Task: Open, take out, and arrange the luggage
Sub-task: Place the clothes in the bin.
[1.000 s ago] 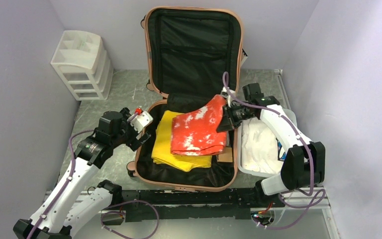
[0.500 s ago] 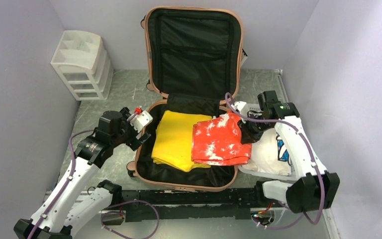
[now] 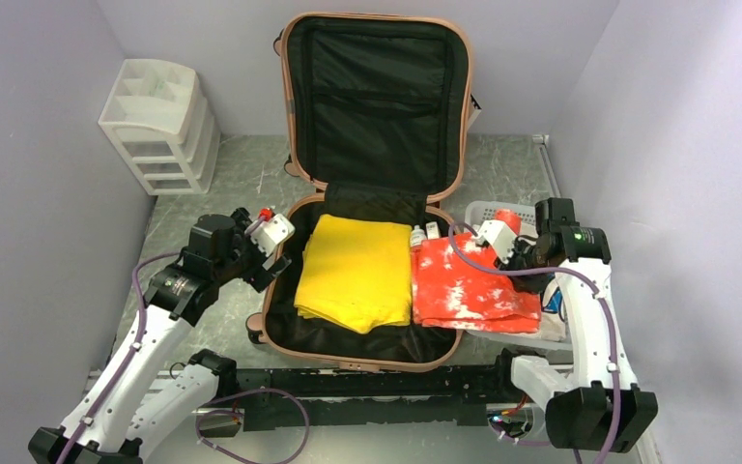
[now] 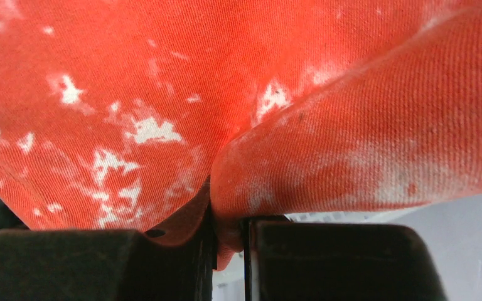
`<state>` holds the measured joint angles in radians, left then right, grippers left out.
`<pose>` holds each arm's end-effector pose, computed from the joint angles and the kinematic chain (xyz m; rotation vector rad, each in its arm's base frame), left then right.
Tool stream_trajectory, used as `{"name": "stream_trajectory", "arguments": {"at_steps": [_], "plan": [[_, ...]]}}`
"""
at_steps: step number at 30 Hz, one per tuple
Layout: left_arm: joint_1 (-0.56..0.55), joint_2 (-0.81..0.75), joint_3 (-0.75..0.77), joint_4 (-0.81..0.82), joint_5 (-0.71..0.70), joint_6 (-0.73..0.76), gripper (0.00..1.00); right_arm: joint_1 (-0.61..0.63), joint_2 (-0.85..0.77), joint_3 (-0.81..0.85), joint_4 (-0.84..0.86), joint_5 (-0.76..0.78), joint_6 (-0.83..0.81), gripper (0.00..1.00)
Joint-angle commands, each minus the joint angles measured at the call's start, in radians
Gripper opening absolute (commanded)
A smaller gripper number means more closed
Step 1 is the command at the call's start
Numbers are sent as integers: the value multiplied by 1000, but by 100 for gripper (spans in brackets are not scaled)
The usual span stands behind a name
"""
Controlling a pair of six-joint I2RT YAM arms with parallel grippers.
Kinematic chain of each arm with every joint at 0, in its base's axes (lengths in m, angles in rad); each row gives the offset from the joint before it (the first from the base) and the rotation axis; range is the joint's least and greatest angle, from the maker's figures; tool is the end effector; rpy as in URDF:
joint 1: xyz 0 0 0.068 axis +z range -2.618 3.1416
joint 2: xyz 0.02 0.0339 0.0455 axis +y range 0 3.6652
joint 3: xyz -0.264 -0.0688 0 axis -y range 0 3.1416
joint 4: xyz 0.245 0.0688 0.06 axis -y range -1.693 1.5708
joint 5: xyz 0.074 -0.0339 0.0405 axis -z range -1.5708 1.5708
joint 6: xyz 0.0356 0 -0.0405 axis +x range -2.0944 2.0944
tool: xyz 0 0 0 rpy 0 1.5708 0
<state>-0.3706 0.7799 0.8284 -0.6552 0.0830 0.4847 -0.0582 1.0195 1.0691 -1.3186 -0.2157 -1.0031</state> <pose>0.1518 -0.0622 0.3085 0.9449 1.9593 -0.0253 0.1560 -0.0015 0.3066 -1.3027 2.4487 0.0456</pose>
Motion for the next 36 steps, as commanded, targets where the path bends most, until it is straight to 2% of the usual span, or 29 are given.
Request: {"name": "stream_trajectory", "arguments": {"at_steps": [1,7,13,16,19,23,27,30,36], "plan": [[7,-20,-7,29,20,-7,96,-104,-1,-33,-76,354,-218,0],[7,-11,-4,31,33,-8,96,-187,23,-31,-38,445,-359,0],[9,-18,-7,34,38,-7,96,-204,58,-75,135,525,-494,0],[10,-26,-15,38,40,-6,96,-203,49,-103,257,488,-624,0],[11,-28,-17,40,41,-7,97,-203,22,-151,449,420,-741,0],[14,-30,-18,41,42,-7,96,-202,-4,-178,596,235,-856,0],[19,-32,-20,43,44,-6,96,-202,-34,-176,635,60,-949,0],[22,-37,-25,44,45,-6,96,-202,-59,-157,645,19,-985,0],[25,-45,-36,52,52,-3,96,-202,-131,-12,432,-62,-1047,0]]}}
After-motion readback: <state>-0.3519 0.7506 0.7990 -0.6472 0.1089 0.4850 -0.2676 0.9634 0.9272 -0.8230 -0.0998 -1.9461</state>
